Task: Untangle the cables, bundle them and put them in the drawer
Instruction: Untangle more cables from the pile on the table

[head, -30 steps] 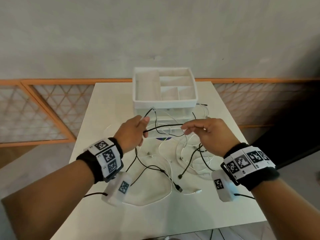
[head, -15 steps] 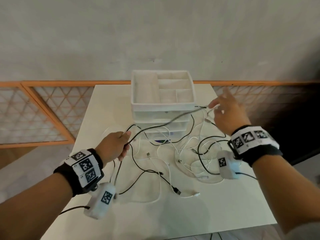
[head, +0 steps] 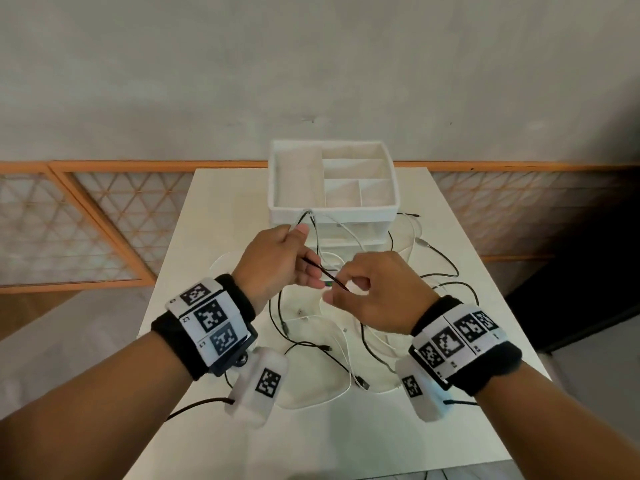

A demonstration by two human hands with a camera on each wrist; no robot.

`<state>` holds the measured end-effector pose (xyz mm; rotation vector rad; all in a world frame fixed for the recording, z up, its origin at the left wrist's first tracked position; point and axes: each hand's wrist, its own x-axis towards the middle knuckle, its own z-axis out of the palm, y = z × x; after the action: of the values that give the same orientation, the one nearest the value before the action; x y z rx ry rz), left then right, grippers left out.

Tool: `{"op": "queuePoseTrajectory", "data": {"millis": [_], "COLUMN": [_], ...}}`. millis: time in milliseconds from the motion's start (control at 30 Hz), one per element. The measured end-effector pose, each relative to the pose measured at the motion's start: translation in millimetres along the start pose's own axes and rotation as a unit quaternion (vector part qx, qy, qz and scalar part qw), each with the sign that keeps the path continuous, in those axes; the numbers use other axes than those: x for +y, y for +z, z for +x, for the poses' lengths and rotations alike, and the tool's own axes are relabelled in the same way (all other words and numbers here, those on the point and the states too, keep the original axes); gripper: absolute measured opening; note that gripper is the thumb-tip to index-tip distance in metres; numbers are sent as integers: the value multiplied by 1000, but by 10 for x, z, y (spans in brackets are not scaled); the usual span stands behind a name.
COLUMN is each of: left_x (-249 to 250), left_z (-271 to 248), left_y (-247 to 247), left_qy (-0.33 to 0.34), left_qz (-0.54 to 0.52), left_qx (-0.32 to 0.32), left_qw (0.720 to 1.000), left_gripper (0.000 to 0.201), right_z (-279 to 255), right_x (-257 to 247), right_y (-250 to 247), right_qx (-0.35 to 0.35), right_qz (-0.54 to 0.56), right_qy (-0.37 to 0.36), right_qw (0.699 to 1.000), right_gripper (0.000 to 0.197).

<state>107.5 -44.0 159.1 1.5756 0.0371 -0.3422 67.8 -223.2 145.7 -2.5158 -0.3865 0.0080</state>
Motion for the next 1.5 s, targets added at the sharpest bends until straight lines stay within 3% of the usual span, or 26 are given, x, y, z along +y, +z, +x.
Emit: {"op": "queuePoseTrajectory", "data": {"millis": [67,200,467,533,667,767,867,1000,1100,1167,1233,1300,1367,1500], "left_x": [3,-131,-454,-475,-352,-197,-82,-50,-49,-52,-74,-114,-144,-126], "left_z": [0,2,-67,-69,-38,5,46,80,84,91,107,130,144,130], "left_y": [3,-37,-144,-175,-223,-266,-259,-208,-198,-213,-238,-260,-255,-102], "left_qy": [14,44,24,-2,-8,5,-11,14,28,29,34,38,39,63], "left_qz": [3,165,200,162,70,41,47,95,104,92,84,87,111,187], "left_qx": [-11,-75,-122,-112,-63,-29,-20,-38,-40,-37,-33,-22,-17,-71], "left_qw": [1000,982,972,980,996,999,999,995,993,995,995,995,993,978], "left_gripper": [30,35,40,38,39,45,54,53,47,43,41,41,41,33], "right_z": [-18,23,76,87,112,167,338,561,621,605,523,372,214,71], "right_x": [62,115,377,462,776,868,740,643,663,794,1028,1236,1190,579], "right_y": [24,-215,-711,-736,-810,-895,-1074,-1340,-1357,-1242,-1048,-802,-577,-222], "right_qx": [-4,122,292,279,163,109,185,319,363,331,246,117,55,19], "right_qz": [7,62,79,46,-55,-42,15,43,99,113,109,54,3,104], "right_qy": [3,18,135,169,303,355,326,238,180,180,215,278,300,148], "right_qw": [1000,990,943,944,937,927,927,916,909,920,939,952,952,983], "right_gripper": [34,21,16,29,63,67,62,72,48,28,12,51,72,83]}}
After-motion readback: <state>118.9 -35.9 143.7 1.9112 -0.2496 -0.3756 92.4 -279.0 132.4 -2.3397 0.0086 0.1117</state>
